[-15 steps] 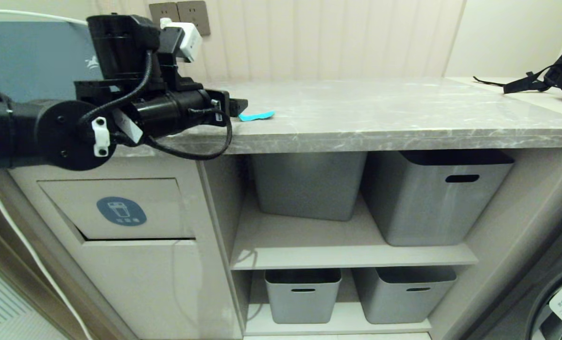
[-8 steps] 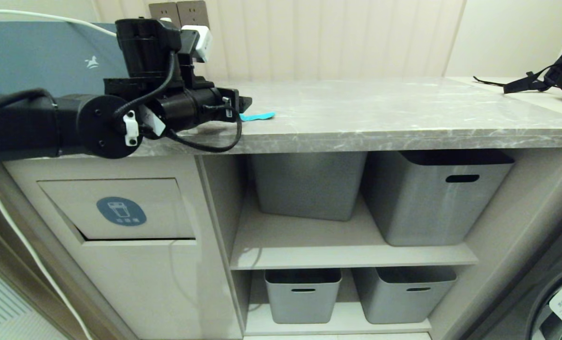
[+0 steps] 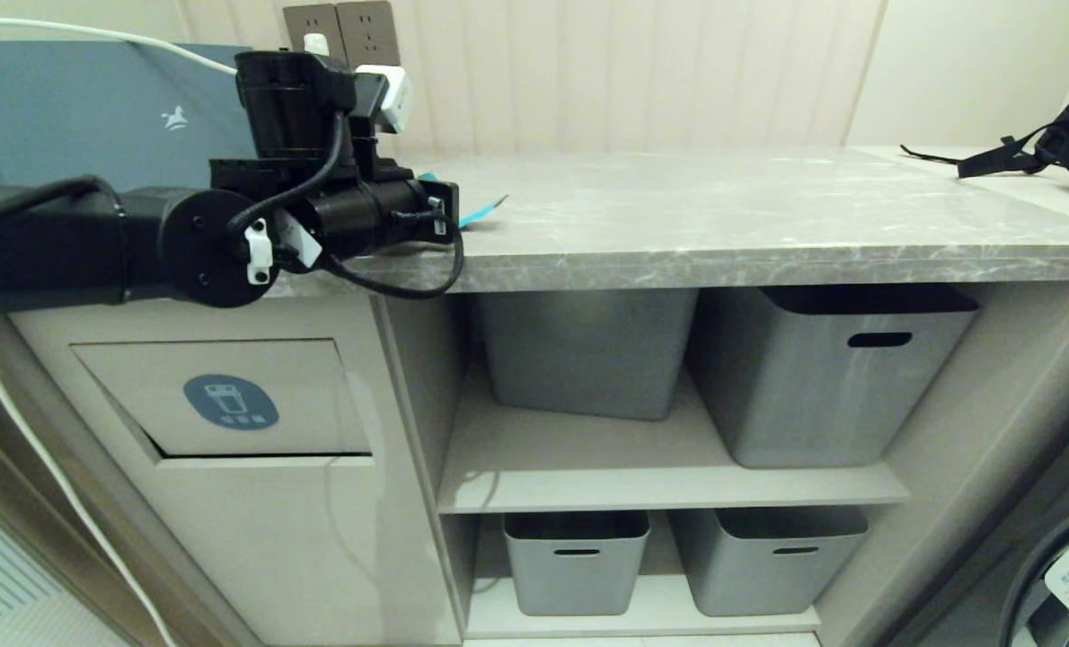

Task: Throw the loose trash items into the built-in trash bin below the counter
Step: Pick up the garbage, then put the garbage in the trash can

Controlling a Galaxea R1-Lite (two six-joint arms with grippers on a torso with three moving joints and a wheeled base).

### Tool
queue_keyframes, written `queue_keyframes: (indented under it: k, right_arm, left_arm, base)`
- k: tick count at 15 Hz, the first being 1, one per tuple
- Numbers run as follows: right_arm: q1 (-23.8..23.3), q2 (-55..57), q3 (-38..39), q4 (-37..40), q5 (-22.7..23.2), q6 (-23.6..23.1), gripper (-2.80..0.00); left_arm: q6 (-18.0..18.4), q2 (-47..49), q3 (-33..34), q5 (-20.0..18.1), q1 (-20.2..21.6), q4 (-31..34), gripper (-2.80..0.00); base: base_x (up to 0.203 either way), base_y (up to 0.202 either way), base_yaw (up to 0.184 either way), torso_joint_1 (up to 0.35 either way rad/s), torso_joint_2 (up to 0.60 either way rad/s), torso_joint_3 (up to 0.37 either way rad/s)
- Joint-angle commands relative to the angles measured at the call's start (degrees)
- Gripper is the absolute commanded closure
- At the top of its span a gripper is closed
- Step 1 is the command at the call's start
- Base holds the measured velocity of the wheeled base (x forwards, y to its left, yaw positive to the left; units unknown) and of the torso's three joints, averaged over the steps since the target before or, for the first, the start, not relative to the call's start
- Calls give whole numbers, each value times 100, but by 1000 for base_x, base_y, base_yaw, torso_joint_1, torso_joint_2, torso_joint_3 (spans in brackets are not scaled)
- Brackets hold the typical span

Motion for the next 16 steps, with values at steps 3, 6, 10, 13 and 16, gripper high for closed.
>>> queue_keyframes:
  k: [3,6,10,13,16]
  right_arm:
    - [0,9,0,5,-1,1,0]
    - [0,9,0,5,-1,1,0]
    - [0,8,0,5,-1,1,0]
    - [0,9,0,5,-1,-8,0]
    - [0,9,0,5,-1,1,0]
  left_arm:
    - [-11,-402,327,6,4,-24,0]
    - [-289,-964,599,-16,6,33,0]
    - [-700,-2639,1970,-392,251,418,0]
    - [-806,-4043,3086,-1191,1260,638,0]
    - [-707,-5504,4453,-2488,2618,990,0]
  base:
    - [0,0,0,0,0,0]
    - [0,0,0,0,0,0]
    - [0,0,0,0,0,0]
    - [0,0,0,0,0,0]
    - [0,0,0,0,0,0]
